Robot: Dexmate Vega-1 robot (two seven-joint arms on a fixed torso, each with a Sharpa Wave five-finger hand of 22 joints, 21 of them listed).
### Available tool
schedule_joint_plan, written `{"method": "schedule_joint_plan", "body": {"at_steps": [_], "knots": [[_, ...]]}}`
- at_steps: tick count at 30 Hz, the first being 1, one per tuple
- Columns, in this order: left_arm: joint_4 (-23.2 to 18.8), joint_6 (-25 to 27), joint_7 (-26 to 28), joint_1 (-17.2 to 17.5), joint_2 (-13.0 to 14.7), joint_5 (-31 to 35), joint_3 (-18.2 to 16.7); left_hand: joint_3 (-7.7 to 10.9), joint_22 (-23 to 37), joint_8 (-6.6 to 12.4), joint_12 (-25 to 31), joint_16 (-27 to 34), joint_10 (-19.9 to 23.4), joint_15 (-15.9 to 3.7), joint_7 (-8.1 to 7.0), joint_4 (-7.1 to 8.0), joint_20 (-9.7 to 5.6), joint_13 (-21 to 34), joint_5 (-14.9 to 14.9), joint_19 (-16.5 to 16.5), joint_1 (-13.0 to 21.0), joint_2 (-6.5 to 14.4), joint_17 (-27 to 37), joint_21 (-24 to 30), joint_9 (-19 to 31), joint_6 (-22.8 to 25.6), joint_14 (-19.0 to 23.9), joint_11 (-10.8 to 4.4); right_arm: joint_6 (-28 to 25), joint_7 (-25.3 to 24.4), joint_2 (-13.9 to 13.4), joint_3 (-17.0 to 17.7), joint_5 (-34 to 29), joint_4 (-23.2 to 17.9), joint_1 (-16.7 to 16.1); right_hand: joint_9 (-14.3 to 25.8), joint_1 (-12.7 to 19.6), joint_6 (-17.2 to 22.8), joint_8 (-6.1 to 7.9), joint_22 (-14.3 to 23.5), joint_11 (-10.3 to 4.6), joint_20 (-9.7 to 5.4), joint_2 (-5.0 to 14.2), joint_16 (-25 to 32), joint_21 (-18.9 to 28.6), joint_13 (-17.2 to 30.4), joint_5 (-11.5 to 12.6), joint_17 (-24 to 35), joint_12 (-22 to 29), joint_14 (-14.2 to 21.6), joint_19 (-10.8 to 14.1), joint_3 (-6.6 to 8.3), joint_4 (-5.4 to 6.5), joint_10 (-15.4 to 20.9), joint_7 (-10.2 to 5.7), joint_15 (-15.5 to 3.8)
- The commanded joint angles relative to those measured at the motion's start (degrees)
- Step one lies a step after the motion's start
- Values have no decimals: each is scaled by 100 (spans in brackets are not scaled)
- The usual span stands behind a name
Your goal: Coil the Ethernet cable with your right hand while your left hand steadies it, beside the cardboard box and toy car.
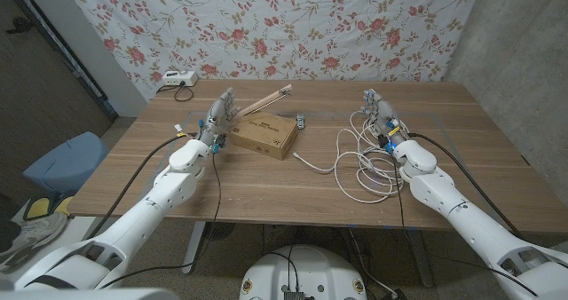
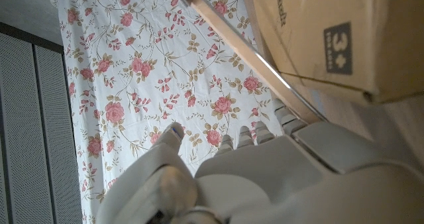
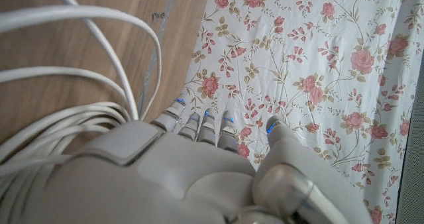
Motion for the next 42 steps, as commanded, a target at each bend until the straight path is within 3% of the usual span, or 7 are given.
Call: {"method": "schedule_joint_plan", "body": {"at_steps": [1,12,17,22,24,33,42], "knots": [[-11,-188,267,-175,282,405,151,28,20,61,60,45,4,-13,21,-29,-3,13,31,7,57,-29,24,38,9,26,11,-2,189,-125,117,-28,-131,28,0,29,32,42,24,9,5,5,1,35,19,31,39,5,40,-20,40,42,3,54,-14,-29],[-1136,455,1731,-132,921,1646,387,51,6,119,190,108,481,-9,48,-354,-94,19,-3,146,326,-176,9,0,16,374,424,-38,480,222,249,39,69,478,40,29,19,38,21,9,3,35,-4,29,2,30,39,6,34,-17,37,41,5,57,-15,-11],[-1929,1408,2471,-25,1251,2314,389,174,16,164,233,164,767,-53,168,-765,-30,34,-60,413,753,-190,16,17,28,669,866,-42,536,257,200,106,135,438,-75,29,17,38,21,9,-6,36,-7,27,-3,30,39,6,35,-17,37,41,4,63,-13,-14],[-2594,2479,2838,152,1486,2744,252,227,48,214,390,217,1471,-110,277,-1172,83,62,-135,842,1161,-268,25,99,46,1260,1492,-26,561,271,157,152,189,379,-179,29,14,44,22,9,-2,36,-10,28,-7,30,39,5,36,-4,46,42,2,74,-12,-15],[-2824,2905,2885,233,1551,2885,169,222,57,217,411,286,1620,-146,263,-1249,81,72,-145,952,1257,-326,39,123,49,1413,1834,-44,566,273,146,163,201,371,-206,29,13,45,23,10,-6,37,-12,27,-9,30,39,5,36,-4,46,42,2,77,-15,-8],[-3803,5188,2711,431,1695,4155,5,118,59,203,438,313,1855,-167,337,-1345,219,99,-140,1090,1401,-628,69,135,62,1569,2126,-29,614,361,182,162,247,466,-178,29,-4,46,22,10,-4,38,-14,27,-16,30,39,8,36,4,53,39,10,87,-20,2],[-4205,6914,1635,345,1543,5613,40,11,56,220,440,321,1954,-135,392,-1355,419,124,-101,1301,1499,-895,93,178,75,1713,2255,54,624,490,309,87,216,750,102,29,-17,45,21,10,-1,34,-15,26,-23,31,39,10,34,7,61,39,16,93,-24,2]]}}
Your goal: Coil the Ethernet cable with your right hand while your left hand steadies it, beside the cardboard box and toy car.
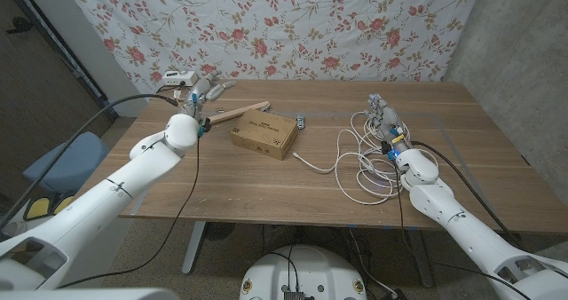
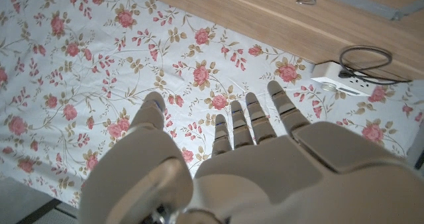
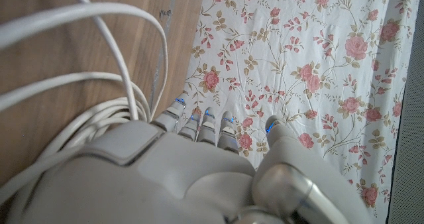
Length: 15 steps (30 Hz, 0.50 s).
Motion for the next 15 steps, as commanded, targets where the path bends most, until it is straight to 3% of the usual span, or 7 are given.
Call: {"method": "schedule_joint_plan", "body": {"at_steps": [1,7,15], "knots": [[-773,2695,-1037,-3,-15,1822,-35,-51,19,31,18,33,105,3,14,-10,76,19,12,125,51,-118,14,76,23,106,103,22,50,168,136,-66,-1,313,280,31,-19,47,21,12,0,15,-17,26,-25,32,39,12,35,7,41,39,17,34,-24,-1],[-671,2885,-1726,-109,-107,2510,-56,17,18,50,52,76,267,-75,18,-23,56,33,50,230,317,-52,24,89,31,230,287,-51,65,257,226,-107,-18,519,450,31,-27,47,21,12,8,17,-21,27,-30,32,39,12,34,20,47,38,20,41,-25,11],[-301,2973,-2642,-567,-38,3281,274,77,18,103,112,119,498,-160,9,-12,26,69,36,280,632,47,43,73,42,492,464,-107,96,267,287,-113,-38,646,521,31,-44,49,21,12,2,16,-23,25,-39,32,38,15,31,21,49,35,28,43,-28,8]]}}
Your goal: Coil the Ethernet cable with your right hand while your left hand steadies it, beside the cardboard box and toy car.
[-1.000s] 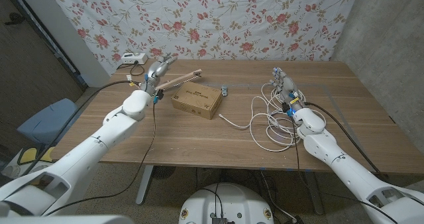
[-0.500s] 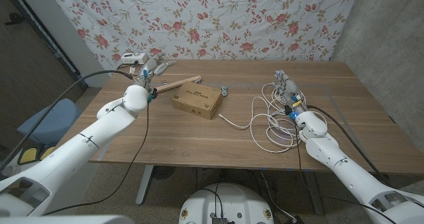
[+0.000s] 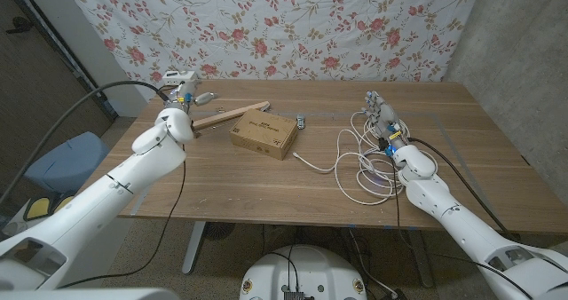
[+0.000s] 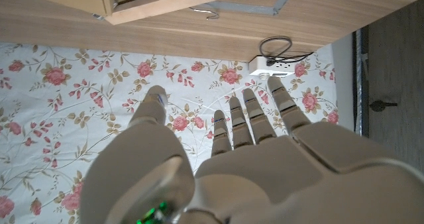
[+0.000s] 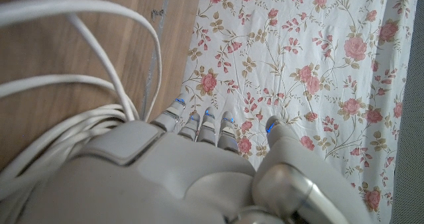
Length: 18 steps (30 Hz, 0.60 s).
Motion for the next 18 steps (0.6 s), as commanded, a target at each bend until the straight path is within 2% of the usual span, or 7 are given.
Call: {"method": "schedule_joint_plan", "body": {"at_steps": [1,6,7,8,13,18], "knots": [[304,556,-1271,-489,26,1262,318,25,17,70,64,85,172,-12,-14,16,-49,37,4,109,143,-5,18,37,16,184,168,-35,53,87,125,-38,-33,276,190,31,-28,48,20,13,-2,15,-7,26,-9,33,38,15,31,24,48,36,28,44,-26,8],[583,524,-1716,-828,64,1578,607,-2,16,90,96,104,283,-74,-28,31,-64,52,-7,136,201,-20,23,32,20,301,241,-104,78,68,137,-18,-23,291,157,31,-31,49,20,13,4,21,-10,23,-15,33,38,14,29,27,49,37,27,46,-26,12],[644,527,-1830,-916,87,1648,701,-18,15,89,102,100,312,-94,-66,34,-93,58,-8,123,223,-39,24,21,21,327,246,-182,85,68,140,-13,-19,294,151,31,-32,49,20,13,8,21,-11,22,-16,33,39,14,30,26,51,37,27,48,-23,15],[709,538,-1939,-1003,98,1699,783,-25,15,88,99,99,312,-100,-73,35,-101,60,-8,109,231,-46,24,13,21,337,246,-191,87,62,140,-9,-16,293,145,31,-32,50,20,13,3,23,-11,22,-17,33,39,14,29,26,49,37,27,48,-22,13],[1044,484,-2306,-1384,126,1862,1128,-70,14,71,78,79,279,-102,-85,54,-142,70,-8,9,230,-89,28,-36,23,340,215,-147,104,66,131,11,-4,293,121,31,-32,53,21,13,0,24,-16,18,-21,33,40,11,28,26,53,38,24,50,-23,22],[1258,506,-2787,-1821,233,2095,1634,-104,14,58,63,50,259,-140,-106,63,-162,78,0,-21,237,-124,29,-57,25,343,161,-146,109,82,127,21,10,299,117,31,-35,52,20,13,1,24,-16,16,-26,33,41,11,26,27,54,39,25,48,-26,23]]}}
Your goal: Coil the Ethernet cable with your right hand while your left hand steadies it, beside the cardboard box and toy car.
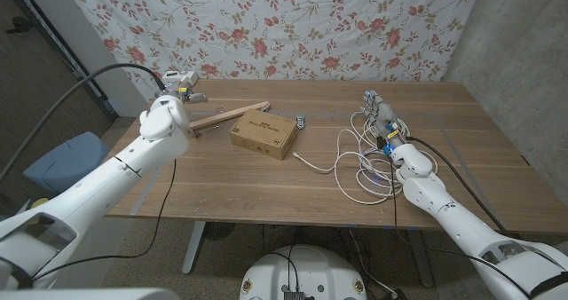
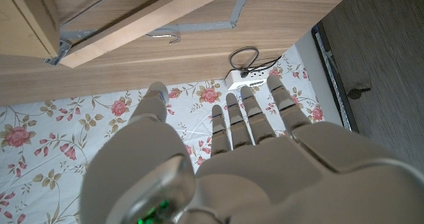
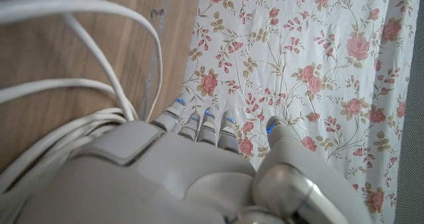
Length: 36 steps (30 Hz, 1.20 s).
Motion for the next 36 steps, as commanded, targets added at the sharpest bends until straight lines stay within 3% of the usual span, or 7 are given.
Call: {"method": "schedule_joint_plan", "body": {"at_steps": [1,8,17,26,36], "knots": [[616,46,-1144,-968,173,637,984,-32,13,11,-9,-16,-36,-50,-15,-9,-16,18,6,-65,53,-38,30,-37,26,51,-49,-17,35,27,9,36,33,45,-13,31,-12,32,21,13,2,3,6,17,-27,34,41,11,25,9,37,41,24,47,-6,0],[969,51,-1885,-1630,267,797,1711,-65,15,-21,-72,-81,-159,-15,-35,11,-41,35,30,-132,117,-26,40,-81,30,41,-202,-4,29,38,-7,48,44,43,-16,31,-15,30,20,14,2,4,5,14,-34,34,42,9,23,11,37,43,22,49,-7,5],[1452,-56,-2457,-2317,259,870,2532,-112,16,-44,-109,-112,-234,22,-29,20,-20,46,44,-151,138,-63,42,-102,33,24,-267,19,43,97,0,55,67,105,12,31,-19,31,20,14,7,0,3,12,-39,34,43,8,20,15,45,46,21,50,-8,10],[2109,-238,-2878,-2953,-5,893,3296,-117,16,-61,-113,-119,-224,1,-30,4,-16,58,72,-133,235,-53,40,-110,36,12,-270,-9,82,113,-19,84,70,101,27,31,-18,35,21,14,11,4,1,8,-49,34,46,5,22,21,51,52,17,63,-10,12],[2786,-345,-3007,-3354,-365,836,3914,-163,17,-40,-103,-110,-171,-41,-9,12,-21,73,96,-76,310,-78,41,-108,39,113,-232,-34,86,116,-39,113,104,94,-9,31,-22,40,22,15,23,5,0,7,-58,34,47,4,21,31,55,56,15,72,-11,26]]}}
